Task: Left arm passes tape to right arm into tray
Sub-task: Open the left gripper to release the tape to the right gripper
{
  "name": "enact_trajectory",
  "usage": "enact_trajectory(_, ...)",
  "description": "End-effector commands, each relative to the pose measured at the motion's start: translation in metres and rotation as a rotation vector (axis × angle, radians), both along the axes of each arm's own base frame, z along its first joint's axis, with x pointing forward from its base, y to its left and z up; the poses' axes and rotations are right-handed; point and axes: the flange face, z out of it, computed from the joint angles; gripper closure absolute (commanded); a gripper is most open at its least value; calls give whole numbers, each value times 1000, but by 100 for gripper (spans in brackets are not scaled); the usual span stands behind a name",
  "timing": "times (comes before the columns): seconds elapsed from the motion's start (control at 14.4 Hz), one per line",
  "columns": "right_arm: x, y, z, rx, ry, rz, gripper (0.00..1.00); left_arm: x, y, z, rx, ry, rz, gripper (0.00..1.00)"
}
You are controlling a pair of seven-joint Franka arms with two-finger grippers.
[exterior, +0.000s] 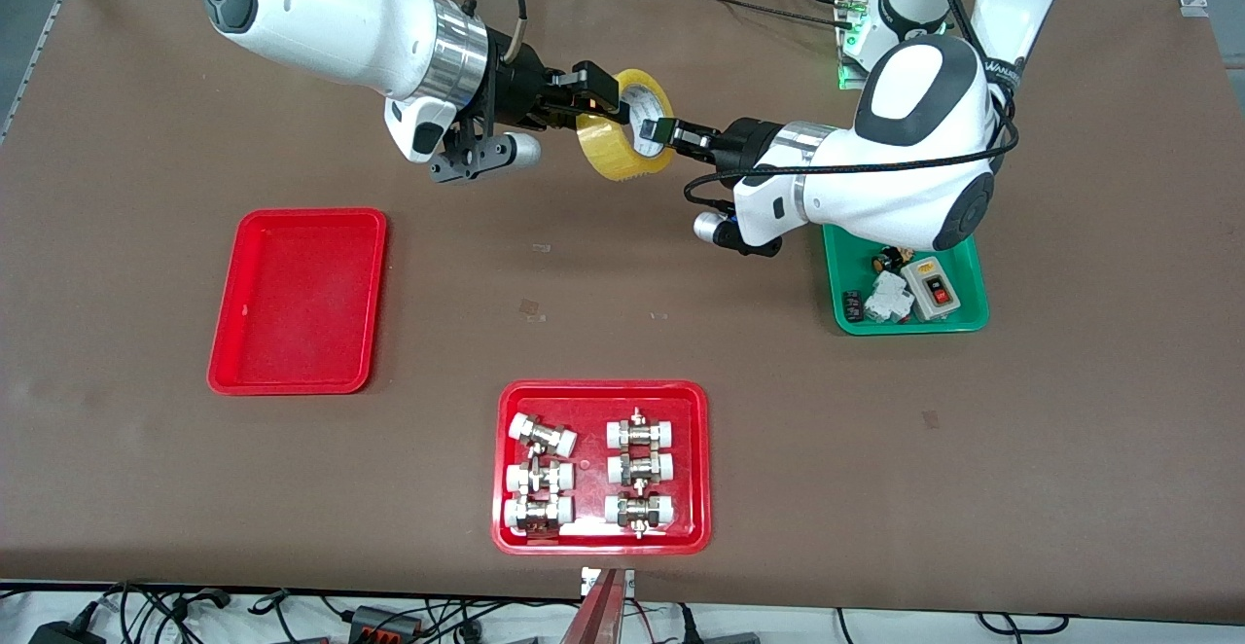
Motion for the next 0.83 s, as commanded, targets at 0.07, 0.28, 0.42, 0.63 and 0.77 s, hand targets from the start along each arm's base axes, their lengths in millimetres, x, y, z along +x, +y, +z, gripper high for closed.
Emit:
enact_trajectory(0.07, 1, 3, 5, 22, 21, -1, 68, 6, 7, 10, -28, 3, 5, 100)
enact_trajectory(0.28, 2, 2, 5, 25, 21, -3, 68, 7, 14, 12, -21, 2, -3, 0)
enact_trajectory(0.42, 3, 0, 5, 26, 17, -4, 68, 11, 20, 14, -17, 1, 10, 0)
enact_trajectory(0.63, 8, -7, -2, 17, 17, -5, 68, 27, 78, 14, -6, 46, 21, 0)
enact_trajectory(0.77, 37, -33, -28, -3, 49, -55, 68, 35, 129, 10, 45, 47, -3, 0)
